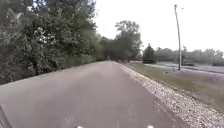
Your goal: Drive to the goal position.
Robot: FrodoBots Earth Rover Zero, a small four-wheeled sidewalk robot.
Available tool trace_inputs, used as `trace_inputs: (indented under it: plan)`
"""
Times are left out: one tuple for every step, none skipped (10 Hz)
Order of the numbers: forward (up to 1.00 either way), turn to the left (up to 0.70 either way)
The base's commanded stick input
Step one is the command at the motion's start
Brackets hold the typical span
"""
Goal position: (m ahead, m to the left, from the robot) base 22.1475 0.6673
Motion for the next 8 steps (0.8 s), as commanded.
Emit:
trace_inputs:
  plan:
    - [0.70,0.00]
    - [0.70,0.00]
    - [0.70,0.00]
    - [0.70,0.00]
    - [0.70,0.00]
    - [0.70,0.00]
    - [0.70,0.00]
    - [0.70,0.00]
